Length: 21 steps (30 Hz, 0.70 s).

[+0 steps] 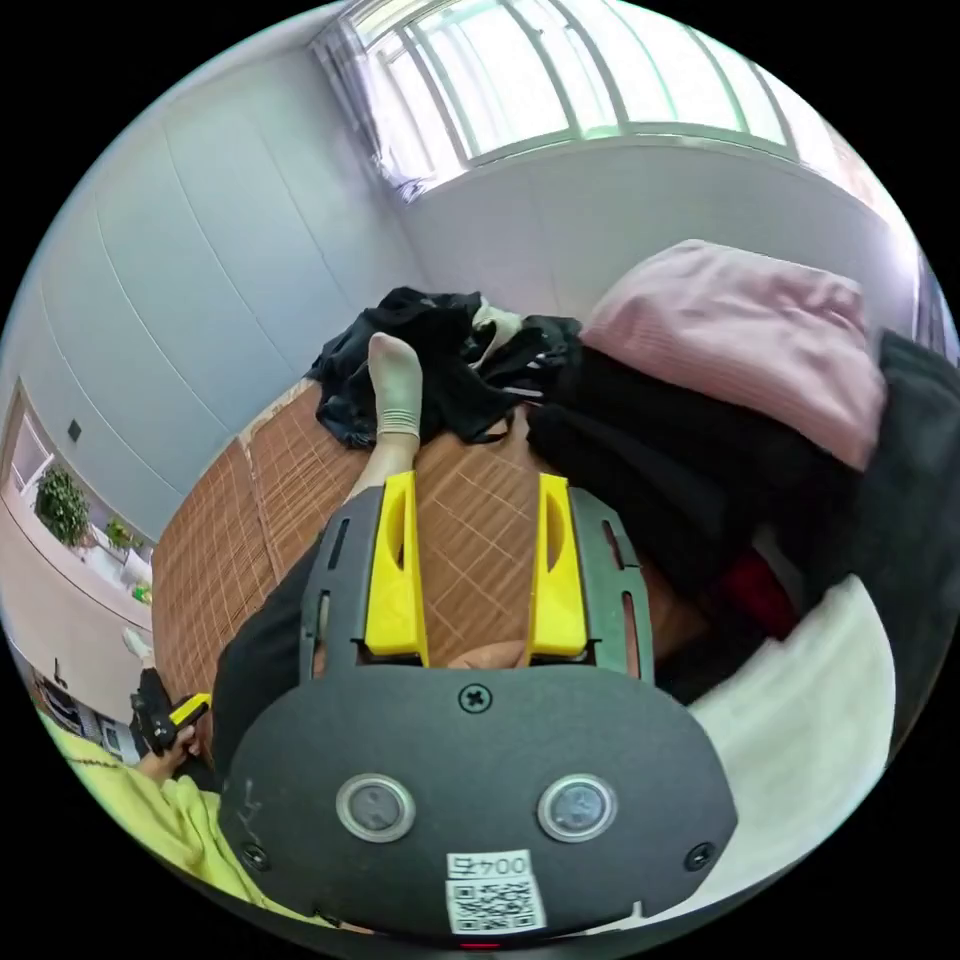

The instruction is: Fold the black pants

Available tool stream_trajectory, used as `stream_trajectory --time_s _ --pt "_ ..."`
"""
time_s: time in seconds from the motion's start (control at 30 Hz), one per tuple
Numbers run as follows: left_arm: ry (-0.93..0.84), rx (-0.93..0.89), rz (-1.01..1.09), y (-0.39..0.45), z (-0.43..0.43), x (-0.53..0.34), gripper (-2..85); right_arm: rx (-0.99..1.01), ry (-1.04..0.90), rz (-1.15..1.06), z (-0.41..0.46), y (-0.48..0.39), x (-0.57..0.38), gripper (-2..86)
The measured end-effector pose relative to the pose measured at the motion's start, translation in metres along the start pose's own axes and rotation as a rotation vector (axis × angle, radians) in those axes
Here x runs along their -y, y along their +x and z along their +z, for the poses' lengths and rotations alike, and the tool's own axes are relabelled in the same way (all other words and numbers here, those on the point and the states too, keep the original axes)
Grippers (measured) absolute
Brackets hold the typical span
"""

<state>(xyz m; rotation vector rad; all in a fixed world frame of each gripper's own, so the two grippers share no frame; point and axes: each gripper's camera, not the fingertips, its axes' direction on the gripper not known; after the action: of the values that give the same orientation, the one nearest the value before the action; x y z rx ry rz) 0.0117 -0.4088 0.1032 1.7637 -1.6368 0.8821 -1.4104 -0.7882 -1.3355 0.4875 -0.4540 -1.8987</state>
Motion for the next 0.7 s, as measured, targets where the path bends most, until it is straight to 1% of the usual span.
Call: stream_trajectory --time_s 0.1,0.17,0.23,0.27,0.33,0.5,0.6,0.7 --pt "-0.017 -0.048 -0.074 -0.023 -0.005 0.004 0.9 0.071 -0.026 -0.003 0.082 -0.012 0.057 17.5" --pt "-0.031 -0.067 -0.101 -0.034 -0.007 0.007 1.0 0.063 -0.035 -0.018 0.127 -0.021 0.094 18.4" --pt "-0.042 -0.085 -0.127 -0.044 -0.009 0.009 1.0 0.002 -0.058 -0.041 0.183 -0.035 0.141 19.4" --pt "-0.046 -0.098 -0.146 -0.051 -0.009 0.009 1.0 -0.019 -0.065 -0.050 0.196 -0.039 0.152 19.6" --pt "-0.050 -0.116 -0.172 -0.061 -0.010 0.009 1.0 -0.112 -0.090 -0.095 0.242 -0.054 0.190 20.1" --pt "-0.065 -0.107 -0.178 -0.072 -0.013 0.010 1.0 -0.152 -0.100 -0.101 0.309 -0.070 0.235 19.7" --pt "-0.062 -0.092 -0.171 -0.072 -0.013 0.007 1.0 -0.187 -0.088 -0.105 0.332 -0.081 0.247 14.7" --pt "-0.052 -0.093 -0.175 -0.076 -0.012 -0.001 1.2 -0.114 -0.040 -0.101 0.327 -0.098 0.246 10.5"
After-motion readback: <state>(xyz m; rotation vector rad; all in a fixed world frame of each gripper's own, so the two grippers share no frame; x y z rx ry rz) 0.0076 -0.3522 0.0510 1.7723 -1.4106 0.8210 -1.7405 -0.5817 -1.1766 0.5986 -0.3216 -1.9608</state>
